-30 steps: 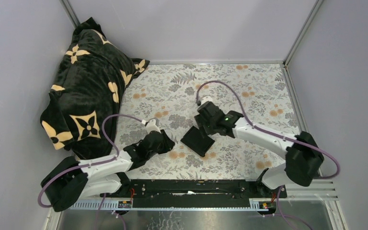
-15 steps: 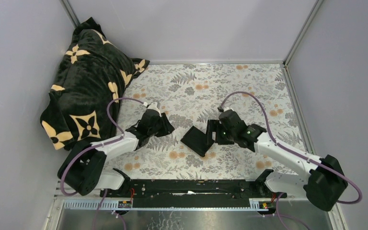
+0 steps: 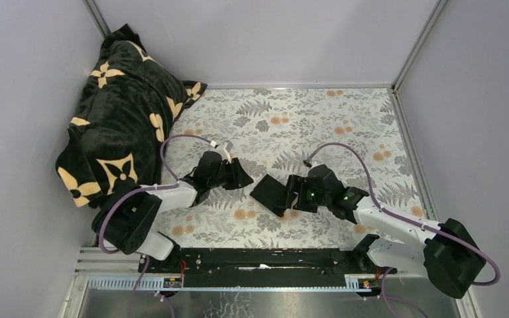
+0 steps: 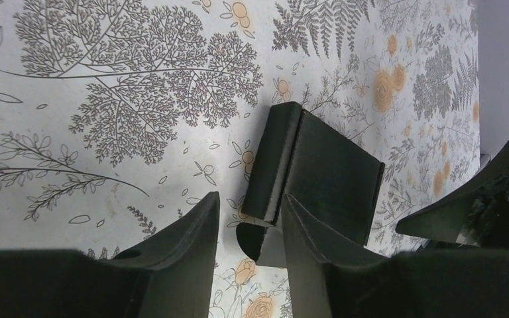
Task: Fold the paper box
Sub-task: Close the paper box at the center of the board.
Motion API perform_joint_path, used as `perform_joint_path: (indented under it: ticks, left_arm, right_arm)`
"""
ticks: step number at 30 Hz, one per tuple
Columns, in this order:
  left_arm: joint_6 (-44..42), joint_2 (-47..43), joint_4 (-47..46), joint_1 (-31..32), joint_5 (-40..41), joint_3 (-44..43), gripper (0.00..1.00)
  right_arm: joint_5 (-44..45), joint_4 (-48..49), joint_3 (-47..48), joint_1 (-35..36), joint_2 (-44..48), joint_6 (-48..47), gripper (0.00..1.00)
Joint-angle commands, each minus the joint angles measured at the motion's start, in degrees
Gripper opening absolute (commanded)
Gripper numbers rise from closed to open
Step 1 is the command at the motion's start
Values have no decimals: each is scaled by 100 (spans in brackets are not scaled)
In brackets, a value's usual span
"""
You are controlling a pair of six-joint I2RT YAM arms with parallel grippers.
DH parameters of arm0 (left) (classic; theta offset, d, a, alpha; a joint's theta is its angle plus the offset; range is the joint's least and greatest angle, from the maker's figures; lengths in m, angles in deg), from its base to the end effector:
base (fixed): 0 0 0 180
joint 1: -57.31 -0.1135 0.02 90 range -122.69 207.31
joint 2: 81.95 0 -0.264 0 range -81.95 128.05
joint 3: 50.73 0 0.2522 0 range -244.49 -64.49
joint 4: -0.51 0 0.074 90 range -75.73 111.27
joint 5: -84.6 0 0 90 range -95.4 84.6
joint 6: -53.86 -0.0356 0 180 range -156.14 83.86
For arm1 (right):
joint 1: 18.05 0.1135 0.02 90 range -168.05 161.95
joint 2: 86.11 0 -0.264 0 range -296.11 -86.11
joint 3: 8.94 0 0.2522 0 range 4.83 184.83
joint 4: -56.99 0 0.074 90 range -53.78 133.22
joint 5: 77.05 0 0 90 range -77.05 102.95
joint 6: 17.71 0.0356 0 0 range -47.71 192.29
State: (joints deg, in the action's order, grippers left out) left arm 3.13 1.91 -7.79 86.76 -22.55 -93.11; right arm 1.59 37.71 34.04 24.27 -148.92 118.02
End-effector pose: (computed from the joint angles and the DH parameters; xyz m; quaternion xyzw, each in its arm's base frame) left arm 0.2309 -0.1424 0.1498 -0.0038 0.8726 -0.3738 0.3143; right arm 0.1588 0.1541 0.1941 -0.0158 0.8994 0.3614 0.2453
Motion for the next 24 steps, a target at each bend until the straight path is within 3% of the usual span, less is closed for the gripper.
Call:
perform_joint_path:
  ticks: [1,9,24]
  left_arm:
    - [-186,250,-825,-126,-468,145,47]
    - [-112,616,-1394,-264,-974,278,47]
    - [-81,778,-1706,-322,-1136,316,49]
  right_arm:
    - [-11,773,-235,13,434,345,85]
    - [352,1155,-797,15,852,743,84]
    - [763,1657,-1034,18,395,986,84]
